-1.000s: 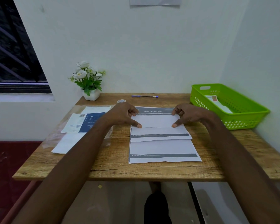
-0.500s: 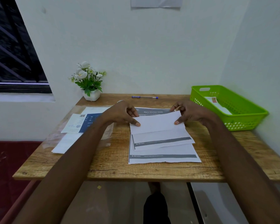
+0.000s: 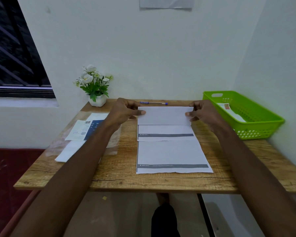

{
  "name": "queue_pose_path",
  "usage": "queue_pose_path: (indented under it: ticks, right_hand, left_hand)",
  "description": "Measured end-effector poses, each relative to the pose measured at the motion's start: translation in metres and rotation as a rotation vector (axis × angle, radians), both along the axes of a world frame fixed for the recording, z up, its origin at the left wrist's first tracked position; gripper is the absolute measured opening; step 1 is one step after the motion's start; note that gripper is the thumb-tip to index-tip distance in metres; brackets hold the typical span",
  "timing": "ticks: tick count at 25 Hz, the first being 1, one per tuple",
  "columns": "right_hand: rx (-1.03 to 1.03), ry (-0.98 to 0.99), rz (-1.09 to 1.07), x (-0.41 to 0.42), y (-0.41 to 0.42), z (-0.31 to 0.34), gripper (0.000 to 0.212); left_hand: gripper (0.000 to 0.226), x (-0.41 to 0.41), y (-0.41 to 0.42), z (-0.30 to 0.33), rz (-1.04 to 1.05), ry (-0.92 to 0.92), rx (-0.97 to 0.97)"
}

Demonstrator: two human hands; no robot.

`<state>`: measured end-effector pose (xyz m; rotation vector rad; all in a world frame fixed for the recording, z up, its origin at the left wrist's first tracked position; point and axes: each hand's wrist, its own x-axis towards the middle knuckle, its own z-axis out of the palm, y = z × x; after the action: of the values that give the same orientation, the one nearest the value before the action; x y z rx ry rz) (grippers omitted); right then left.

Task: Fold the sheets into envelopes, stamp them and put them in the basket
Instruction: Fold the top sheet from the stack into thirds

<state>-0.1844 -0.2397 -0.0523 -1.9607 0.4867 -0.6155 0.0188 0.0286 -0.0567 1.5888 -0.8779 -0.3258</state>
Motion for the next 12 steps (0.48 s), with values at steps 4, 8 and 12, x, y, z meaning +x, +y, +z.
queue_pose_path:
  ticks: [4, 8, 12]
  right_hand:
    - [-0.081, -0.050, -0.065, 0.004, 0.005, -0.003, 0.020]
    - [-0.207, -0.017, -0.066, 0.008, 0.006, -0.009, 0.015]
    - [-0.294, 0.124, 0.057, 0.009, 0.005, -0.012, 0.014]
  left_hand:
    - [0.022, 0.002, -0.001, -0.003, 0.102, -0.099, -0.034]
    - [0.019, 0.001, -0.006, -0.008, 0.205, -0.428, 0.133]
    - [0.018, -0.009, -0.009, -0.009, 0.174, -0.610, 0.254]
